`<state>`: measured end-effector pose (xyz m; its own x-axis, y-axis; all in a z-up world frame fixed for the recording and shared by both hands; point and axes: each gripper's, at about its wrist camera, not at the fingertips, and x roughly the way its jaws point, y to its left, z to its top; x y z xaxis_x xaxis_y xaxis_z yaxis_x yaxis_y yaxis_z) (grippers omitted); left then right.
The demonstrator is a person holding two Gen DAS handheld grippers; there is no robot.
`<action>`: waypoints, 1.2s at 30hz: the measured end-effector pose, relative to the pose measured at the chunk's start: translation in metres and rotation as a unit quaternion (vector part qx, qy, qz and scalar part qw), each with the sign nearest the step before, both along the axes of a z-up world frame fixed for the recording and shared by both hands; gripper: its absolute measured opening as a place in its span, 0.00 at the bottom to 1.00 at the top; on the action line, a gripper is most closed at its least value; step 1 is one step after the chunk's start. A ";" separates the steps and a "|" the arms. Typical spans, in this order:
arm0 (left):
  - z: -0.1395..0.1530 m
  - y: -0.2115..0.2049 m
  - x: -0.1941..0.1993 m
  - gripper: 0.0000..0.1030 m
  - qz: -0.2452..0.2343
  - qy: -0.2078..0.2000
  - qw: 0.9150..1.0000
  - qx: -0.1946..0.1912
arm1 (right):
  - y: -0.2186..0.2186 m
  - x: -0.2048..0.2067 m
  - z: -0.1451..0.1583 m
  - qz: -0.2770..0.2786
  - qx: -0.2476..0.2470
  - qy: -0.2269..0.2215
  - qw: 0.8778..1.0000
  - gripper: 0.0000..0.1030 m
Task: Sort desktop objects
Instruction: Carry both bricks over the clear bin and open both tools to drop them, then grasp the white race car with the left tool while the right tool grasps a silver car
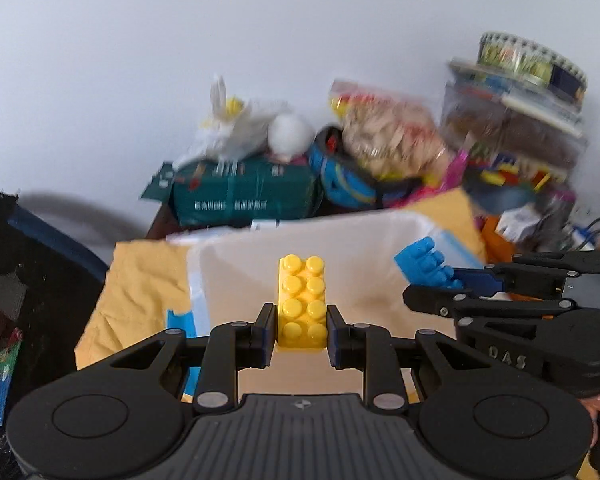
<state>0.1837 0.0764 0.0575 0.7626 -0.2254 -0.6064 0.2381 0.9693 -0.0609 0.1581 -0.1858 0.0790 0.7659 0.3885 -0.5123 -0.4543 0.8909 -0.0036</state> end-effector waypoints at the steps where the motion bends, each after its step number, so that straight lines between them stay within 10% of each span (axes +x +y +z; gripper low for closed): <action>1: -0.006 -0.001 0.004 0.28 0.002 0.008 1.000 0.009 | 0.005 0.007 -0.006 -0.006 -0.008 0.012 1.000 0.27; 14: 0.006 0.005 -0.039 0.66 0.005 -0.024 1.000 0.008 | 0.017 0.011 -0.043 -0.004 -0.034 0.049 0.998 0.36; 21: -0.010 -0.016 -0.115 0.73 -0.014 -0.035 0.995 0.096 | -0.011 -0.038 -0.024 0.036 -0.007 -0.003 0.999 0.57; 36: -0.116 -0.021 -0.206 0.73 -0.063 0.181 0.981 0.012 | -0.060 -0.148 -0.101 0.107 -0.033 0.131 0.985 0.42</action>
